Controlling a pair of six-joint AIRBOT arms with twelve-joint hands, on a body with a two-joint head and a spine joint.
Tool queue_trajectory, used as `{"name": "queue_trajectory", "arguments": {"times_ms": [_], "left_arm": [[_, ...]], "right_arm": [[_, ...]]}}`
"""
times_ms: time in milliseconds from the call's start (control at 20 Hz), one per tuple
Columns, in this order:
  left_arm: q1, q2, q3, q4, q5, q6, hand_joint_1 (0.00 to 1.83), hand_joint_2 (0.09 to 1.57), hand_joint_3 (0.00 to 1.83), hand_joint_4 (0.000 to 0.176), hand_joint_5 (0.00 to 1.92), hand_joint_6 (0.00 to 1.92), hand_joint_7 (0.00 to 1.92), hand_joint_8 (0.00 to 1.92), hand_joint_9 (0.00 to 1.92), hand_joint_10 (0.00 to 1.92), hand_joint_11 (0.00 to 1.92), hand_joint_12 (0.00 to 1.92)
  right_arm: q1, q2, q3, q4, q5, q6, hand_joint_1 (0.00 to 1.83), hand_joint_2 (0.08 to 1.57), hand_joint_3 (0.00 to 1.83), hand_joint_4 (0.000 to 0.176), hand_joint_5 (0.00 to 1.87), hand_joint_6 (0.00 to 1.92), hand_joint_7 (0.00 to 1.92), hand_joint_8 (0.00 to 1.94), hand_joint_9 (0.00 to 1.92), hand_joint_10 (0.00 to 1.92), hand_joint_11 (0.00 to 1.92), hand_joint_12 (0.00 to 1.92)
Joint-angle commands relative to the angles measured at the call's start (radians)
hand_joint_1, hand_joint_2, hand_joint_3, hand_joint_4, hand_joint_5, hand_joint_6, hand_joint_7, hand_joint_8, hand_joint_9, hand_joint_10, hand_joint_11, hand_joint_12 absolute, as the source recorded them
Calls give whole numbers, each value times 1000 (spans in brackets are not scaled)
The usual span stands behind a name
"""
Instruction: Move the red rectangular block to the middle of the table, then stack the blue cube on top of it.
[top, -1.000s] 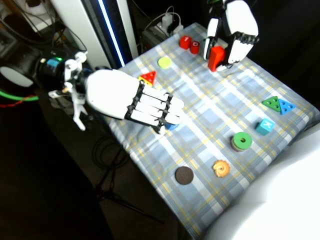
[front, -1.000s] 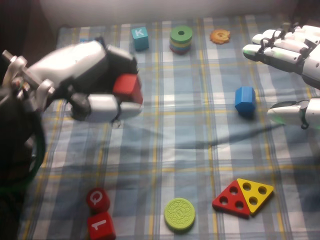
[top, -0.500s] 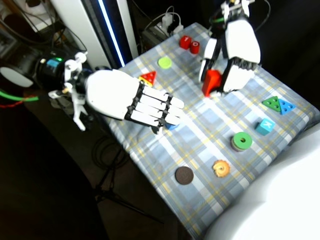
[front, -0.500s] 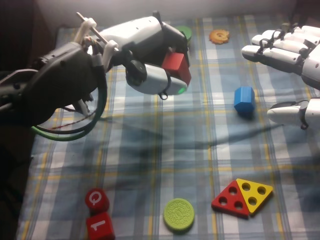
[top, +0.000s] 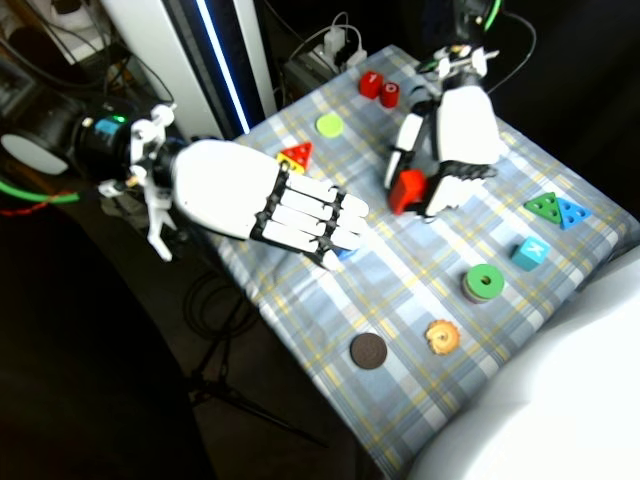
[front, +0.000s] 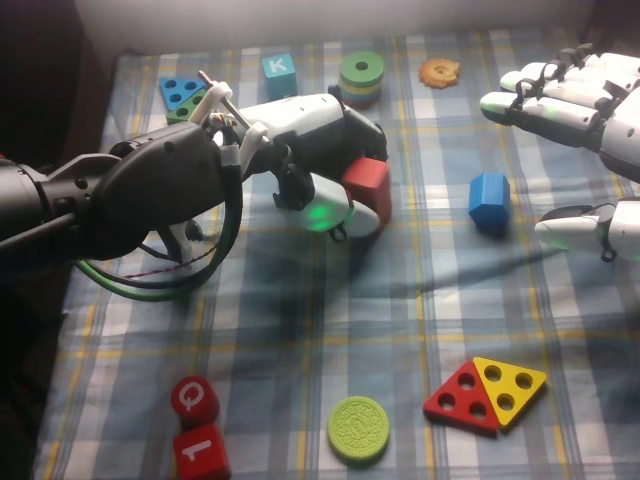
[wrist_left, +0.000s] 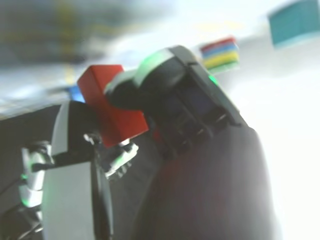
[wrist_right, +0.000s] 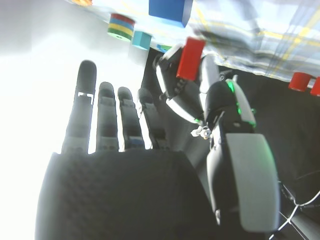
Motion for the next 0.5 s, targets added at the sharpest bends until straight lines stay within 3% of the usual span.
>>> {"name": "queue_trajectory", "arguments": {"times_ms": [0,50,100,150,200,250,400,450], "left_arm": [[-8,0,-3,11,-97,-4,895,1111,0,0,588,383,407,952,92,1523,31,1921],[-6,3,-8,14,-102,-4,835,1092,0,57,515,257,290,593,18,1082,5,1766],[-4,11,-18,16,-111,-4,864,1053,0,94,446,134,252,194,3,587,0,1312],[-3,21,-31,24,-122,-3,873,1022,0,120,406,57,203,49,0,269,0,262],[-1,34,-50,36,-138,-3,788,978,0,174,227,2,7,1,0,10,0,10],[1,50,-72,50,-157,-3,788,964,0,176,199,0,1,0,0,1,0,1],[11,138,-181,111,-252,-8,736,990,0,162,22,0,0,0,0,0,0,0],[18,181,-227,149,-304,-28,717,1005,0,168,4,0,0,0,0,0,0,0]], "right_arm": [[2,1,-1,6,120,6,378,1230,0,0,0,0,0,0,19,8,0,786],[2,1,-1,6,120,6,367,1230,0,0,0,0,0,0,16,6,0,836],[2,1,-1,6,120,6,340,1227,0,0,0,0,0,0,26,11,0,919],[3,1,-1,6,120,6,326,1229,0,0,0,0,0,0,32,13,0,1016],[3,1,-1,6,120,8,314,1223,0,0,0,0,0,0,23,11,0,1152],[3,1,-1,6,120,11,315,1218,0,2,0,0,0,0,15,7,0,1170],[3,1,2,6,120,24,403,1181,0,36,0,0,0,0,1,0,0,1176],[2,0,7,6,120,38,454,1165,0,24,0,0,0,0,5,2,0,1173]]}}
